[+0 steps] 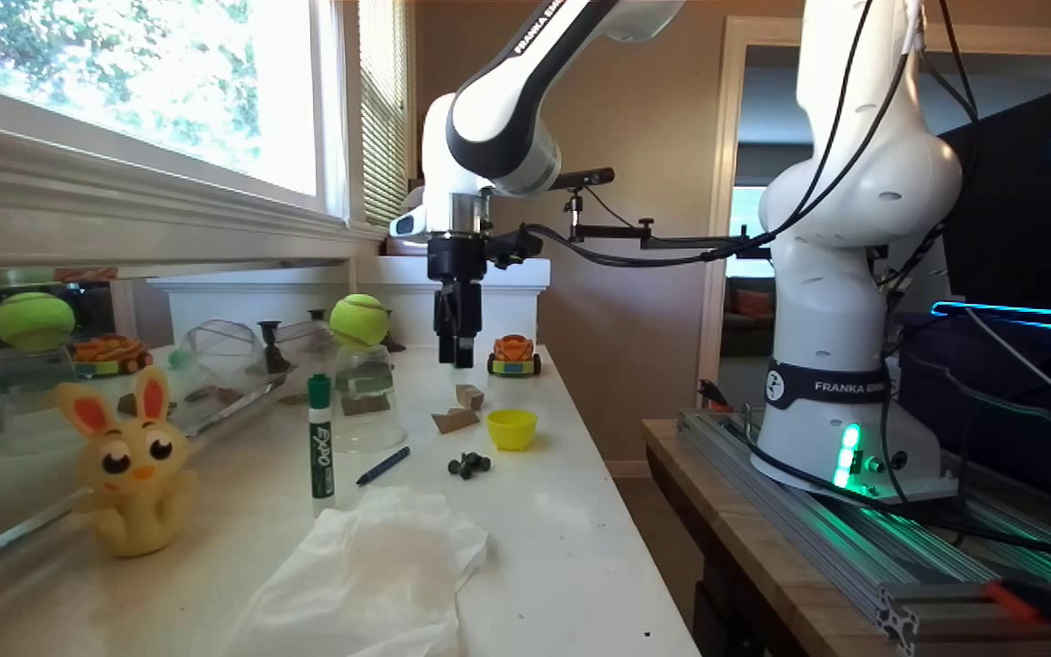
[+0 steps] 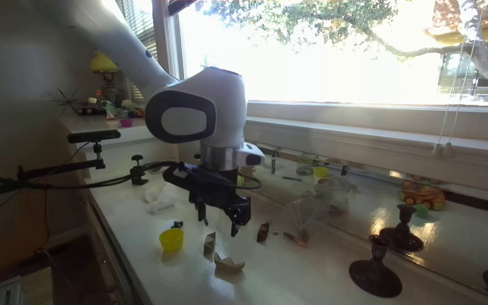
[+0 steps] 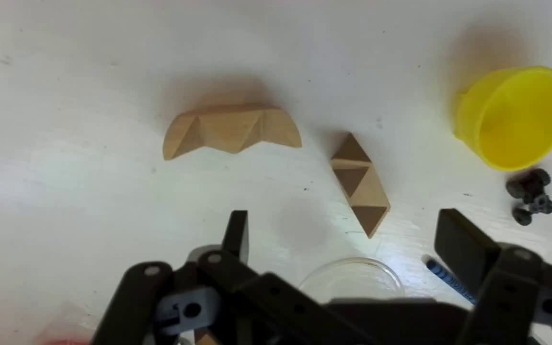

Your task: Alternate the position of the two wooden blocks then stack the yellow bowl on them

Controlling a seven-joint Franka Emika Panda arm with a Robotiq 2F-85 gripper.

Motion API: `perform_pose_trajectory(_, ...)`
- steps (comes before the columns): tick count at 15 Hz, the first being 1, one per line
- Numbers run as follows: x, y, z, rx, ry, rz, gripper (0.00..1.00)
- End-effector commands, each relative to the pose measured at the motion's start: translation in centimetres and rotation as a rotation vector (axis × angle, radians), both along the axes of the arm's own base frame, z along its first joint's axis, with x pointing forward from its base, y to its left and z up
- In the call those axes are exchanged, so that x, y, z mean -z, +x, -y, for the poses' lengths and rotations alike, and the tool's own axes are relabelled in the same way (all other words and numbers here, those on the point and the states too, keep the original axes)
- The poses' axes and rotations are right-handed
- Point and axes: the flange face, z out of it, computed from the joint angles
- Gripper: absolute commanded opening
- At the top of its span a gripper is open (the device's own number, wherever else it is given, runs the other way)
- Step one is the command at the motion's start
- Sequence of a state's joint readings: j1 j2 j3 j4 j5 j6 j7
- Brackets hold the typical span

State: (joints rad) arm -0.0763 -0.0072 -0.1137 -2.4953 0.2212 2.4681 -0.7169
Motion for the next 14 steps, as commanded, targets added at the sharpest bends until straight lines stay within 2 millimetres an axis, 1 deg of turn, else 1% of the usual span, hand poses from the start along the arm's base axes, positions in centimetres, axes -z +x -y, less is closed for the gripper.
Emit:
perform_pose_trajectory(1,0.9,1.4,-1.0,-0.118,0.031,0.031,1.0)
perform_pose_trajectory(8,2.7,1.9,-2.2,-0.248,-0.017,0.03,1.0)
perform_pose_trajectory(14,3.6,1.7,-2.5,-0.323,-0.083,0.021,1.0)
